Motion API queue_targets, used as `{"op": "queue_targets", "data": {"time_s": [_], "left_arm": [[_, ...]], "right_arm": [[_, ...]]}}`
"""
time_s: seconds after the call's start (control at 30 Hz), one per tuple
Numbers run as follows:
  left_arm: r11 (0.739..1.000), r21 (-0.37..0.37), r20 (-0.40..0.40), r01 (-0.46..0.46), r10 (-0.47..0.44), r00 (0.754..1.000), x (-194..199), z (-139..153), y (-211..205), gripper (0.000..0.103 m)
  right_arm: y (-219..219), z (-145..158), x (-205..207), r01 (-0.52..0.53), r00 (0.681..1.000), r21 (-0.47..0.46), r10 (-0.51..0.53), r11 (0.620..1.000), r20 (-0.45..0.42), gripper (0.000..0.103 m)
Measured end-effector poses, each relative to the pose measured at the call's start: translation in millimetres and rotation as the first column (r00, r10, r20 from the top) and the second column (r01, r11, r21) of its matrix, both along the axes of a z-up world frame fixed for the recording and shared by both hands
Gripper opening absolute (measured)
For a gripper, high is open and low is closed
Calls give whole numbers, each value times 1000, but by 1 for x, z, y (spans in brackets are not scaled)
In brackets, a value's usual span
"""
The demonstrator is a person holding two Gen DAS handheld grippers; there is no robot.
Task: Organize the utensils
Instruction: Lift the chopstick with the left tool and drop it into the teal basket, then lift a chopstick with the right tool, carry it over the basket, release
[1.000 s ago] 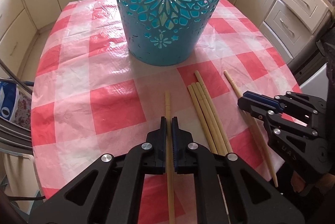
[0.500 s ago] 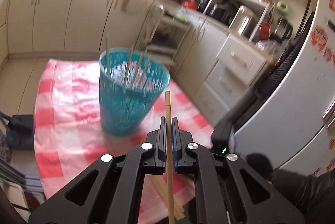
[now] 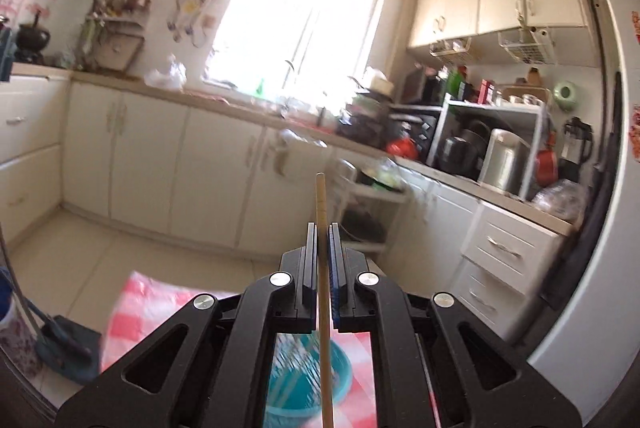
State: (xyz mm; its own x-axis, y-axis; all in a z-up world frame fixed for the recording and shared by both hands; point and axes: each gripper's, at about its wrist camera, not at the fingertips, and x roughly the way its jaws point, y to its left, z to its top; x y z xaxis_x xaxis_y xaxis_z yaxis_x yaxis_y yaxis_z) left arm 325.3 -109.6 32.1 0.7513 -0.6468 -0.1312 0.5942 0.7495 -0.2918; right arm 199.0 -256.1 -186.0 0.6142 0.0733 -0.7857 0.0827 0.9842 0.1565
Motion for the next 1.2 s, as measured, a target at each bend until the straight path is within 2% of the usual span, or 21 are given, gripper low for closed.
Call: {"op": "queue_targets", "data": {"time_s": [0.17,0.33,0.43,0.73,0.97,1.07,1.13,1.2], "left_arm": [[994,-23,48,-109,110,993,22,1,-17,5],[981,17,70,-194,192,979,38,-14,-33,5],[973,67,60,-221,218,974,45,-27,-42,5],[942,230,30,-245,244,969,47,-60,-59,5],[939,261,-52,-224,246,968,43,-75,-40,6],[940,255,-70,-226,251,965,33,-75,-25,14],[942,247,-76,-226,251,965,25,-73,-17,28],[944,239,-78,-229,253,964,17,-71,-7,35]], "right_arm": [[2,1,0,-1,1000,-15,1,1000,1,9],[2,2,1,1,1000,-13,-1,1000,-5,9],[2,2,1,1,1000,-9,-1,1000,-7,10],[0,2,1,1,1000,3,-1,1000,-11,10],[2,2,1,-2,1000,-4,2,1000,-11,12],[3,2,1,-10,1000,2,10,1000,-9,18],[5,2,1,-17,1000,0,17,1000,-8,21],[5,2,0,-17,1000,1,17,1000,-12,21]]}}
